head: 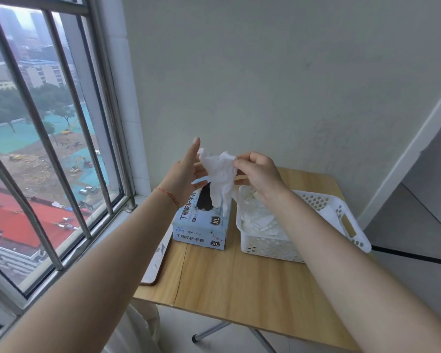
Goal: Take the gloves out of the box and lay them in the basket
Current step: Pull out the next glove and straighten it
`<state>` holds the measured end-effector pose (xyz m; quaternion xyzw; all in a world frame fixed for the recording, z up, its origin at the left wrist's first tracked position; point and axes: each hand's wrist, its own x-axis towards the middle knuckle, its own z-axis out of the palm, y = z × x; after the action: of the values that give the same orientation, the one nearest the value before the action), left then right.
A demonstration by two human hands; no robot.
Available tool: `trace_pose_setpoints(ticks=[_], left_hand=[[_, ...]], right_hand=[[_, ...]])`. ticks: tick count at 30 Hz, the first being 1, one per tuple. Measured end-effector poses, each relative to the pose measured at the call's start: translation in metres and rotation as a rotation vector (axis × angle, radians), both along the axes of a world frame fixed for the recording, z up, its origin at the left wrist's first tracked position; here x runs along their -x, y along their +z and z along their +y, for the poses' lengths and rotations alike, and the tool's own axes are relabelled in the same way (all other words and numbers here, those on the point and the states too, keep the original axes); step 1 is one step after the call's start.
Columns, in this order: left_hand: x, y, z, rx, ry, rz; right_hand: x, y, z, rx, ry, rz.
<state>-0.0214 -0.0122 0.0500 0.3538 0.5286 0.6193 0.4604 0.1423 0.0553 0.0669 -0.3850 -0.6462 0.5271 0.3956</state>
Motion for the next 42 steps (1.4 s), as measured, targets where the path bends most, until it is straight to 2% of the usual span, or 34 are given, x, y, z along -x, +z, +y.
trace_pose_setpoints(ticks=[2,4,6,8,10,12,15,17,20,24,33,35,39,42], left_hand=[[-0.002,0.002,0.001,-0.022,0.036,0.014],[-0.004,0.005,0.000,-0.045,0.059,0.006],[-0.006,0.009,-0.002,-0.060,0.028,-0.011],[-0.008,0.013,-0.005,-0.082,-0.051,-0.011],[-0.012,0.019,-0.008,-0.123,-0.168,0.019],[-0.018,0.028,-0.013,-0.161,-0.269,0.059],[-0.023,0.036,-0.016,-0.167,-0.352,0.156],[-0.022,0.033,-0.019,-0.122,-0.329,0.248],[-0.018,0.020,-0.020,-0.084,-0.279,0.333],[-0.010,0.004,-0.024,0.004,-0.225,0.436],[0.012,-0.018,-0.033,0.265,-0.389,0.614],[0.015,-0.022,-0.034,0.243,-0.373,0.482],[0.013,-0.028,-0.029,0.158,-0.293,0.032],[-0.001,-0.026,-0.022,0.208,-0.219,-0.021]], right_hand=[[-0.005,0.005,-0.007,-0.014,0.072,-0.054],[-0.013,0.013,-0.013,-0.028,0.179,-0.199],[-0.020,0.024,-0.015,-0.052,0.134,-0.285],[-0.025,0.030,-0.010,-0.080,-0.021,-0.214],[-0.027,0.033,-0.006,-0.112,-0.068,-0.124],[-0.028,0.037,-0.005,-0.102,0.023,-0.075],[-0.029,0.044,-0.009,0.007,0.192,-0.114],[-0.030,0.045,-0.012,0.046,0.255,-0.182],[-0.036,0.039,-0.011,-0.011,0.273,-0.261],[-0.035,0.033,-0.010,-0.108,0.134,-0.331],[-0.021,0.037,-0.006,-0.157,-0.076,-0.348],[-0.020,0.036,-0.002,-0.123,-0.128,-0.309],[-0.031,0.031,0.006,-0.065,-0.196,-0.294],[-0.045,0.018,0.015,-0.006,-0.238,-0.316]])
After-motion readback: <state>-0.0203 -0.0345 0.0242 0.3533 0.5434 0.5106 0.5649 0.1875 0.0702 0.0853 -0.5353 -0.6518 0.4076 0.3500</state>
